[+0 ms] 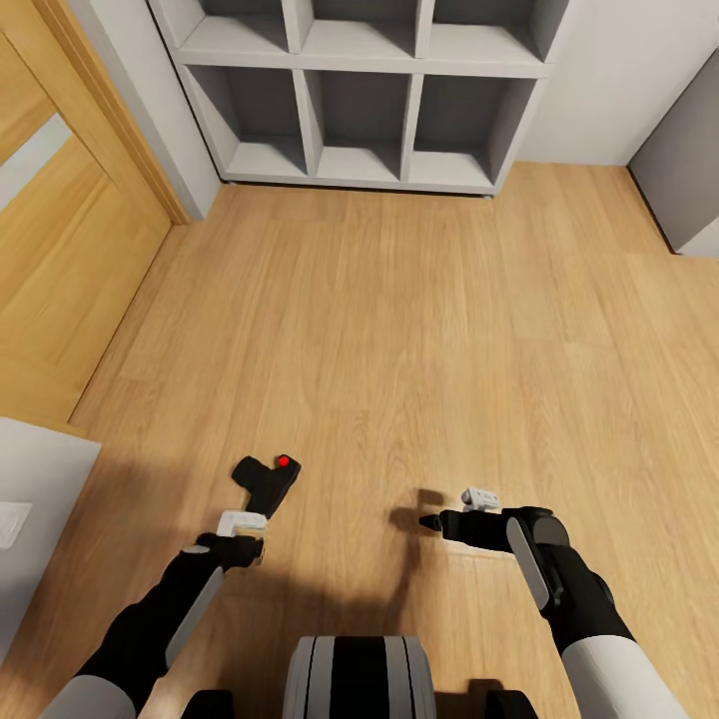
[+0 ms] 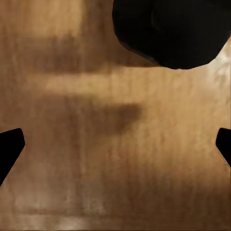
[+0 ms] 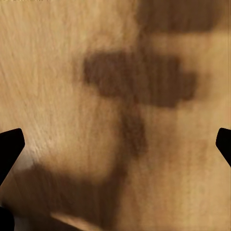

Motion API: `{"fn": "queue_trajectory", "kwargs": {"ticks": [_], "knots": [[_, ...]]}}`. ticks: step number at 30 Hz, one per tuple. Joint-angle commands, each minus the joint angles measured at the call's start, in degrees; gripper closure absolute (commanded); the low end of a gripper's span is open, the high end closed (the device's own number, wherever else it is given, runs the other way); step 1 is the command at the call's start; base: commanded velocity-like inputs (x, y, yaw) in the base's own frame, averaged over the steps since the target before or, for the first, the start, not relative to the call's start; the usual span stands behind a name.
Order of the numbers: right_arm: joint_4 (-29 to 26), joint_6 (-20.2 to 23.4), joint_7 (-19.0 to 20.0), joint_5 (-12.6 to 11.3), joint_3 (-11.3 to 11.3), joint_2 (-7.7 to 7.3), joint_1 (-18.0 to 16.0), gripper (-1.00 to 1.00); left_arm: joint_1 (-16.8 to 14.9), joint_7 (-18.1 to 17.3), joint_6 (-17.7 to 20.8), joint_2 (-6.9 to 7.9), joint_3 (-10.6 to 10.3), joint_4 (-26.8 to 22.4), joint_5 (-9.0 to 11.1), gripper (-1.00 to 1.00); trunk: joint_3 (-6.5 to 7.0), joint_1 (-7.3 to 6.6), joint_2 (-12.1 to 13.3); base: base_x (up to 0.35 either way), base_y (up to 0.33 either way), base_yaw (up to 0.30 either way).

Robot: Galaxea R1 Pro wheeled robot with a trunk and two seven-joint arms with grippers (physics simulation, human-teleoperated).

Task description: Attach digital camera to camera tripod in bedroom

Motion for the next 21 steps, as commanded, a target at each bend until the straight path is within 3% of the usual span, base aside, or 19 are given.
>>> {"fn": "queue_trajectory", "kwargs": {"ticks": [1, 2, 7, 14, 16, 21], "knots": [[-0.04, 0.29, 0.03, -0.21, -0.07, 0.01, -0.02, -1.00, -0.02, 0.44, -1.56, 0.16, -0.24, 0.24, 0.10, -1.00, -0.03, -0.01, -0.01, 0.000, 0.000, 0.000], [-0.04, 0.27, -0.03, -0.21, -0.08, 0.01, -0.02, -1.00, -0.02, 0.11, -4.93, 0.31, -0.24, 1.12, -0.83, -1.00, -0.03, -0.01, -0.01, 0.000, 0.000, 0.000], [-0.04, 0.24, -0.10, -0.21, -0.05, 0.01, -0.02, -1.00, -0.02, -2.47, -13.23, 0.55, -0.25, 4.96, -4.18, -1.00, -0.03, -0.01, -0.01, 0.000, 0.000, 0.000], [-0.04, 0.23, -0.06, -0.21, -0.12, -0.04, -0.02, -1.00, 0.00, -6.92, -18.89, 0.51, -0.25, 8.46, -9.79, -1.00, -0.03, -0.01, -0.01, 0.000, 0.000, 0.000], [-0.04, 0.22, -0.05, -0.21, -0.09, -0.02, -0.02, -1.00, 0.00, -8.84, -22.13, 0.42, -0.25, 9.79, -14.05, -1.00, -0.03, -0.01, -0.01, 0.000, 0.000, 0.000], [-0.04, 0.22, -0.04, -0.21, -0.05, 0.00, -0.02, -1.00, 0.03, -9.67, -23.50, 0.19, -0.32, 12.00, -16.24, -1.00, -0.03, -0.01, -0.01, 0.000, 0.000, 0.000]]}}
